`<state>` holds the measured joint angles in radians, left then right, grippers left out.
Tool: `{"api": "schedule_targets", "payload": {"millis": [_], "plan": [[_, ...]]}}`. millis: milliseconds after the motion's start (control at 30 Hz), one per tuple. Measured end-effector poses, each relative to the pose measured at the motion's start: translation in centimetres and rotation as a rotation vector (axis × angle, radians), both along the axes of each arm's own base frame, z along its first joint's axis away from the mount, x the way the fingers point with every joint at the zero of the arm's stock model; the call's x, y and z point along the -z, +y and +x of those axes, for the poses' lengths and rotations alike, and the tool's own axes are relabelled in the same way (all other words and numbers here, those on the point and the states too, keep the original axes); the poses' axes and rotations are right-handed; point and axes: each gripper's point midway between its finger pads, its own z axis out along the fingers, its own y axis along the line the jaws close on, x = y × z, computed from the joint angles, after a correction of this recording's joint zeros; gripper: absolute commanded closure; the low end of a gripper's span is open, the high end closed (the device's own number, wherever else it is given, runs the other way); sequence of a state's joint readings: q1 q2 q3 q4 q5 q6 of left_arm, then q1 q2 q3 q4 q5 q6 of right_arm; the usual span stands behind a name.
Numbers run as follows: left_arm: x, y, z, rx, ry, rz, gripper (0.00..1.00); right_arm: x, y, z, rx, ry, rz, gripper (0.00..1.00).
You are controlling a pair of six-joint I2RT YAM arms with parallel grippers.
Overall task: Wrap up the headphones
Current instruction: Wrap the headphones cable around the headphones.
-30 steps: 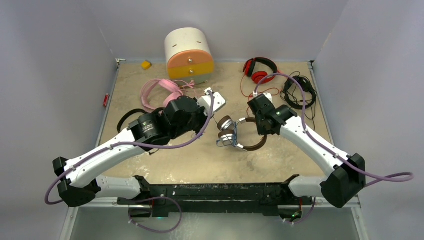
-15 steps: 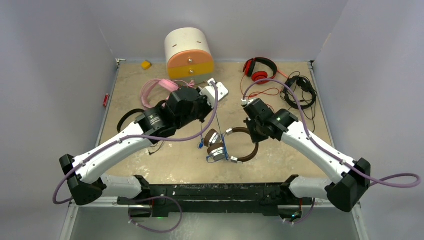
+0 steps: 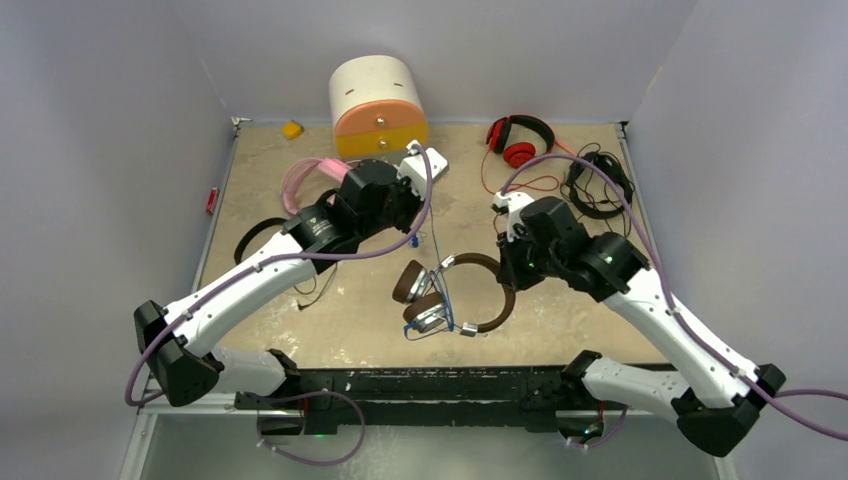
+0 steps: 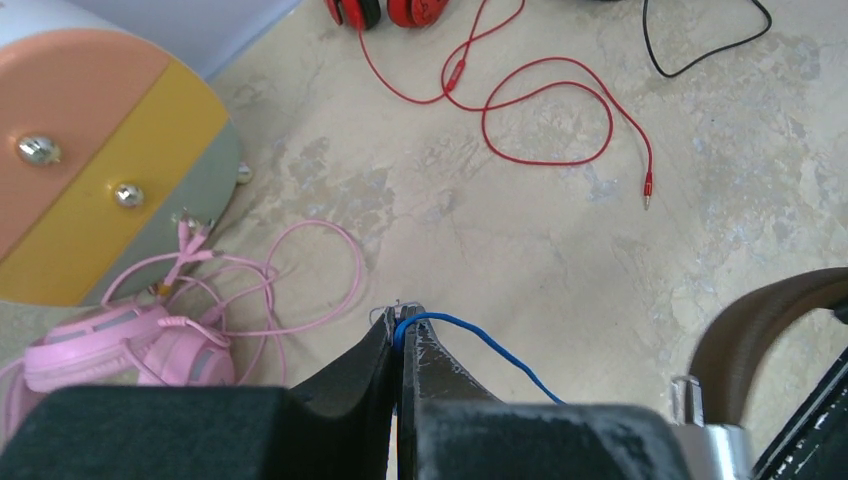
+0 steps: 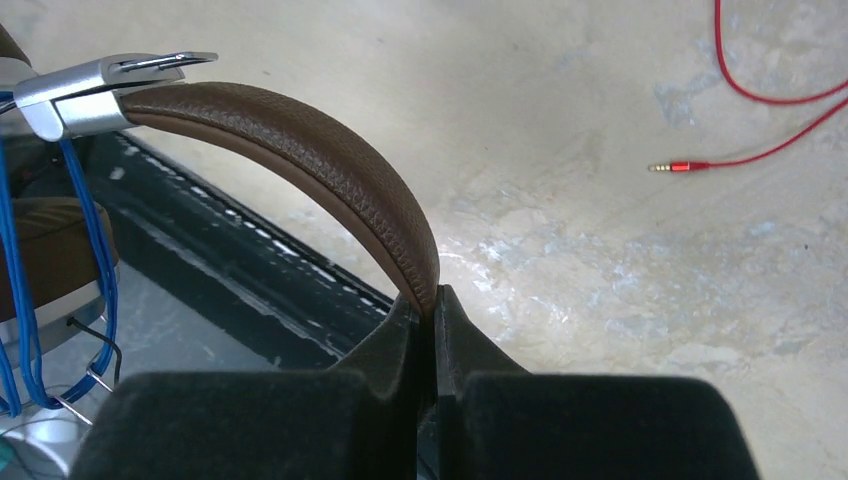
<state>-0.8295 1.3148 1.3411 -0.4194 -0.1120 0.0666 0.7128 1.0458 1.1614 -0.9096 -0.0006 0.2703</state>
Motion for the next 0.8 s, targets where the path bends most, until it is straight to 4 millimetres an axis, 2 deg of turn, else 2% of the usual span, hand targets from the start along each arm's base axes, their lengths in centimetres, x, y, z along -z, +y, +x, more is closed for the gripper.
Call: {"api": "schedule_targets", "payload": {"millis": [200, 367, 500, 667, 800], "plan": [[2.8, 0.1, 0.2, -0.037, 0.064, -0.038, 1.00, -5.6, 0.5, -0.4, -0.027, -0.095, 0.116, 1.00], [5.3, 0.9, -0.5, -0.076, 0.119, -0.090, 0.99, -8.3, -0.1, 0.2, 0.032, -0.149, 0.133, 1.00], [6.0, 1.1, -1.6, -0.066, 0.127, -0.180, 0.87, -9.1, -0.7, 0.7, 0.096, -0.166, 0.135, 1.00], [6.0, 0.5, -2.9, -0.031, 0.140, -0.312, 0.76, -10.8, -0.5, 0.9, 0.123, -0.183, 0.173, 1.00], [6.5, 0.4, -3.7, -0.024, 0.162, -0.395, 0.56, -12.9, -0.2, 1.2, 0.137, -0.212, 0.217, 1.00]]}}
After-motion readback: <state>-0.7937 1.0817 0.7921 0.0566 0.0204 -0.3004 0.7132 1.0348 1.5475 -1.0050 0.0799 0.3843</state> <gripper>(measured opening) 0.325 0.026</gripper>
